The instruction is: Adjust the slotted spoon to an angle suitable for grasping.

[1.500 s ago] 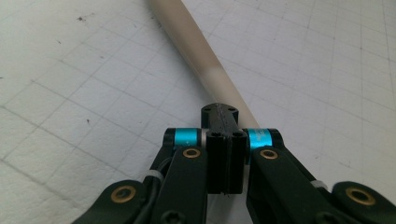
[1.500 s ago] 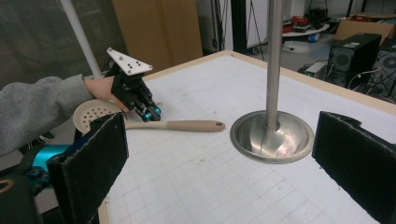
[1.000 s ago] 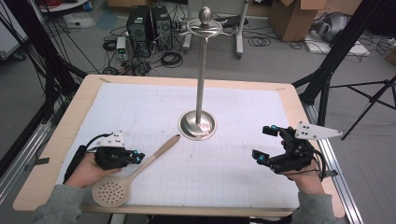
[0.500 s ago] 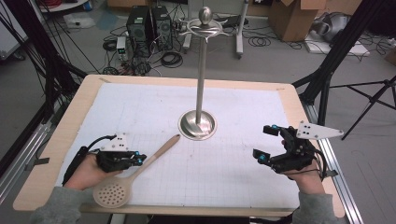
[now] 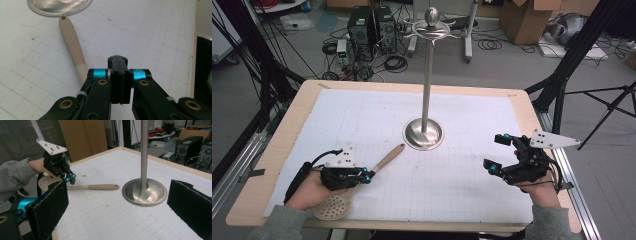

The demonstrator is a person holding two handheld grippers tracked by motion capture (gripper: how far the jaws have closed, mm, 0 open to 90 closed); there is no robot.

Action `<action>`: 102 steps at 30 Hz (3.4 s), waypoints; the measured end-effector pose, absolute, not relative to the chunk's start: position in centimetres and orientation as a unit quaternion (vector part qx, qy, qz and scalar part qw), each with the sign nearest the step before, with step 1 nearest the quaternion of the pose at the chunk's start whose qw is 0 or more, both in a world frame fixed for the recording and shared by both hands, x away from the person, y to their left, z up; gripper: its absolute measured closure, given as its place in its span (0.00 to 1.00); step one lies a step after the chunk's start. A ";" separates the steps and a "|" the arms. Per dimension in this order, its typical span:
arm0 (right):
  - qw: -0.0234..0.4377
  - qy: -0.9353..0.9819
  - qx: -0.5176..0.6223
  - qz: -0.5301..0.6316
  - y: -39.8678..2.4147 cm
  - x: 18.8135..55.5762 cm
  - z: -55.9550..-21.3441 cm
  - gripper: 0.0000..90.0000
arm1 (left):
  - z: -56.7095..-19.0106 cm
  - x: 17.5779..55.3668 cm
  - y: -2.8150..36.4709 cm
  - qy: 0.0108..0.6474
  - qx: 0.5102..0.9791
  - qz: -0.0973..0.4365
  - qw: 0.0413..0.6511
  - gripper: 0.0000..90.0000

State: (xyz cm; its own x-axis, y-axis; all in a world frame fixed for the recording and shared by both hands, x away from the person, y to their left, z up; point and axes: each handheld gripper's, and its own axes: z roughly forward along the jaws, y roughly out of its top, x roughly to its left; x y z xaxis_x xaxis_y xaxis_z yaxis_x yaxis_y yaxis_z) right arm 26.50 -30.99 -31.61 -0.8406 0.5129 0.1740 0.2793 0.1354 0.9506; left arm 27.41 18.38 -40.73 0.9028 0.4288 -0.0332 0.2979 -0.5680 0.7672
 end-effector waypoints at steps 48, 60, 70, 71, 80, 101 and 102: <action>0.089 0.746 0.264 0.605 -30.9 26.6 -31.9 0.02 | -42.2 30.3 25.0 0.291 0.850 0.082 0.430 1.00; 0.090 0.749 0.264 0.601 -31.1 26.2 -31.9 0.02 | -42.7 31.9 22.3 0.325 0.855 0.101 0.391 1.00; 0.092 0.748 0.272 0.599 -31.5 25.8 -32.0 0.02 | -42.9 32.2 21.7 0.321 0.861 0.099 0.382 1.00; 0.092 0.748 0.271 0.599 -31.5 25.8 -32.1 0.02 | -42.9 32.2 21.7 0.315 0.863 0.097 0.383 1.00; 0.090 0.750 0.273 0.595 -31.5 25.8 -32.2 0.02 | -42.6 32.3 20.5 0.277 0.881 0.067 0.378 1.00; 0.092 0.749 0.274 0.596 -31.7 25.7 -32.2 0.02 | -42.0 31.4 19.7 0.258 0.882 0.078 0.387 0.98; 0.091 0.748 0.275 0.597 -31.8 25.7 -32.2 0.02 | -41.7 31.3 19.9 0.258 0.878 0.084 0.394 0.98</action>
State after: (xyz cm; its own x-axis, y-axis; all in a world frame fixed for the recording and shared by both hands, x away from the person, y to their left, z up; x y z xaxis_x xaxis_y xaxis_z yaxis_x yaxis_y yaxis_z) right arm 25.69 -31.76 -32.17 -0.8328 0.5193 0.1920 0.3029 0.1369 0.9431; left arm 31.32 19.93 -41.66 0.8532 0.5186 -0.0561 0.3869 -0.5570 0.7349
